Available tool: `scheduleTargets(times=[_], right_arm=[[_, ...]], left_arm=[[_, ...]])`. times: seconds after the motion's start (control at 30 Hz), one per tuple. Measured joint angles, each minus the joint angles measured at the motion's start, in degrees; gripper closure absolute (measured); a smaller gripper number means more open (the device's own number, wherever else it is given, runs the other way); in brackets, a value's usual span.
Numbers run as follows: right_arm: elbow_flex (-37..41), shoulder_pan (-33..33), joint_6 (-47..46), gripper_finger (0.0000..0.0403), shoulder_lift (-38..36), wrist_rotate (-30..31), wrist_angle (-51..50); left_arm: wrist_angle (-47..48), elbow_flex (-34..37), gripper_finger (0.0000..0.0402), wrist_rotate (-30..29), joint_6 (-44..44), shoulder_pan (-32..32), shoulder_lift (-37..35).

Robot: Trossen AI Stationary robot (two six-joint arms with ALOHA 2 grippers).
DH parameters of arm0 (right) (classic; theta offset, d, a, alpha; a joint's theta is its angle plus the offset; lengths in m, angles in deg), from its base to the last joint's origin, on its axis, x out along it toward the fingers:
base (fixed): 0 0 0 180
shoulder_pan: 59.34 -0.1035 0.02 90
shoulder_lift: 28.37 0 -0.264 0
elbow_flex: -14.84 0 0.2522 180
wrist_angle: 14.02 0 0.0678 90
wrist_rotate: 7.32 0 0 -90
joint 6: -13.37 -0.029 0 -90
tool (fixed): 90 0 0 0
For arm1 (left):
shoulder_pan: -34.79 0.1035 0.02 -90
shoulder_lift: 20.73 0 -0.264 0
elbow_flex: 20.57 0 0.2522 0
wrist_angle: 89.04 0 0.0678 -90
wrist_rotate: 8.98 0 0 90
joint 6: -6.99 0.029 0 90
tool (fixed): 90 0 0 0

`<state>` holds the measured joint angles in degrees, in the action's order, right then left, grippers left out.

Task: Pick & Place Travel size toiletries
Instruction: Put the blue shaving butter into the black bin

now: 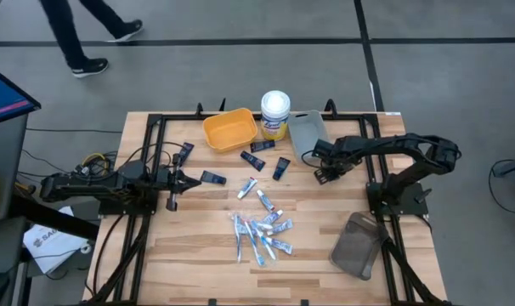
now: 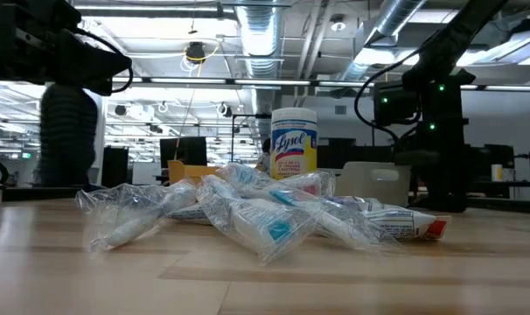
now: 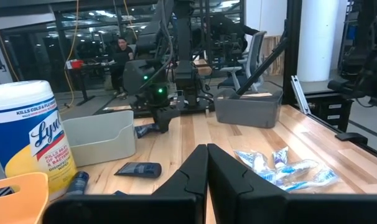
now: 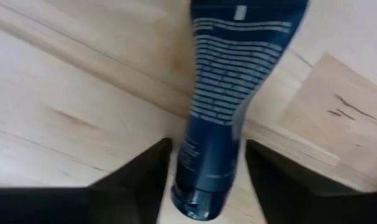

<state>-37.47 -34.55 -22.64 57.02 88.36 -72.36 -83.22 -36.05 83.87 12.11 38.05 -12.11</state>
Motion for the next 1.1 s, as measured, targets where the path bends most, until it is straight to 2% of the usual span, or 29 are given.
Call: scheduleTargets(times=[0.13, 0.4, 0.63, 0.87, 1.1], right_arm=[[0.12, 0.16, 0.01, 0.0322, -0.86, -1.68, -1.10], [0.39, -1.13, -1.91, 0.0328, -6.54, -4.40, -11.49], [-0.44, -7.92, -11.53, 0.0332, -19.80, -6.30, -18.35], [-9.07, -21.42, -23.05, 0.0332, -30.88, -8.63, -15.81], [-18.10, -41.23, -35.67, 0.0333, -30.77, -8.91, -16.31]], left_arm=[[-0.02, 0.00, 0.0401, -0.02, 0.00, 0.00, 0.00], [-0.11, 0.00, 0.0401, -0.02, -0.02, 0.00, 0.00], [-0.26, 0.00, 0.0401, -0.02, 0.01, 0.00, 0.00], [-0.34, 0.00, 0.0401, -0.02, -0.01, 0.00, 0.00], [-0.43, 0.00, 0.0401, -0.02, 0.01, 0.00, 0.00]])
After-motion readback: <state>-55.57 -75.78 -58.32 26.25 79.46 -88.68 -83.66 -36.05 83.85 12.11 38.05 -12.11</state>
